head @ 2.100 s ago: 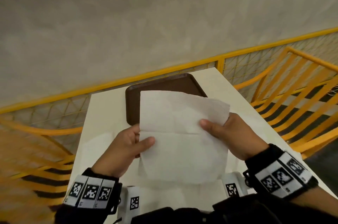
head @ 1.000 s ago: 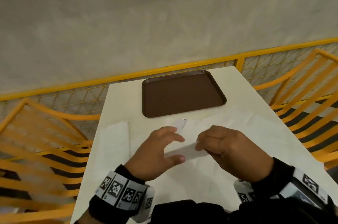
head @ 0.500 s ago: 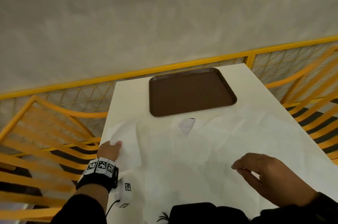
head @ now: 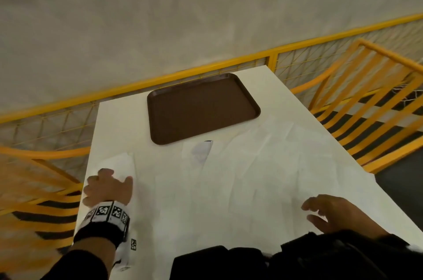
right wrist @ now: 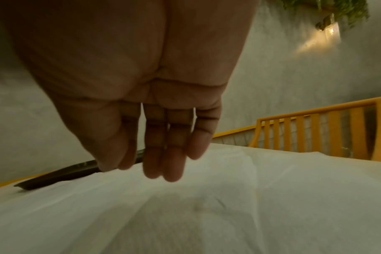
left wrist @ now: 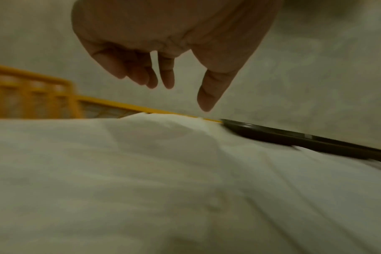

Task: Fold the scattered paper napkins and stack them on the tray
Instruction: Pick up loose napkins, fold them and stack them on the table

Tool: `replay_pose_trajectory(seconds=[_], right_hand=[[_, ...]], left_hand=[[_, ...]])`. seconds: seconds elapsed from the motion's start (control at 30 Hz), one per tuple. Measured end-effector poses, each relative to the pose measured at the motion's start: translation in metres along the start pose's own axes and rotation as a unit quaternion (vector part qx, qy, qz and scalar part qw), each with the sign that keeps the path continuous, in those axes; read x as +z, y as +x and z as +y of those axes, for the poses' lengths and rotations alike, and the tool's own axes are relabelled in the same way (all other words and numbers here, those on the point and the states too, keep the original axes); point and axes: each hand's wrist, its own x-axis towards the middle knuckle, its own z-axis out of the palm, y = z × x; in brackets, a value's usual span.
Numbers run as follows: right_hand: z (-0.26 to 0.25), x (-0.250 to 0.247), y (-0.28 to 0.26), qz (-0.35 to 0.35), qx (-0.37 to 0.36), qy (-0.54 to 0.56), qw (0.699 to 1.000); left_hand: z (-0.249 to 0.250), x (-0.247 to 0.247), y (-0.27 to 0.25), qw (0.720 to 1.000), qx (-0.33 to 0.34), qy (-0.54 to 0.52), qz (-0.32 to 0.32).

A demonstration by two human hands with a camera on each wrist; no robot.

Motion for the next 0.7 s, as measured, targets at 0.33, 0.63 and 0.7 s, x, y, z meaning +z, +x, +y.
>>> replay_pose_trajectory(seconds=[0.33, 0.63, 0.7], right_hand=[[-0.001, 0.036, 0.005, 0.022, 0.248, 0.061, 0.966], [0.049, 0.016, 0.016, 0.097, 0.416, 0.178, 0.887], [0.054, 0.014, 0.022, 0.091, 0.383, 0.212, 0.894]], left_hand=[[0.054, 0.046, -0.132, 0.871, 0.394, 0.095, -0.279], [0.037, 0.046, -0.145, 0.874, 0.404, 0.145, -0.228], [0.030, 0.044, -0.152, 0.881, 0.391, 0.118, -0.236]])
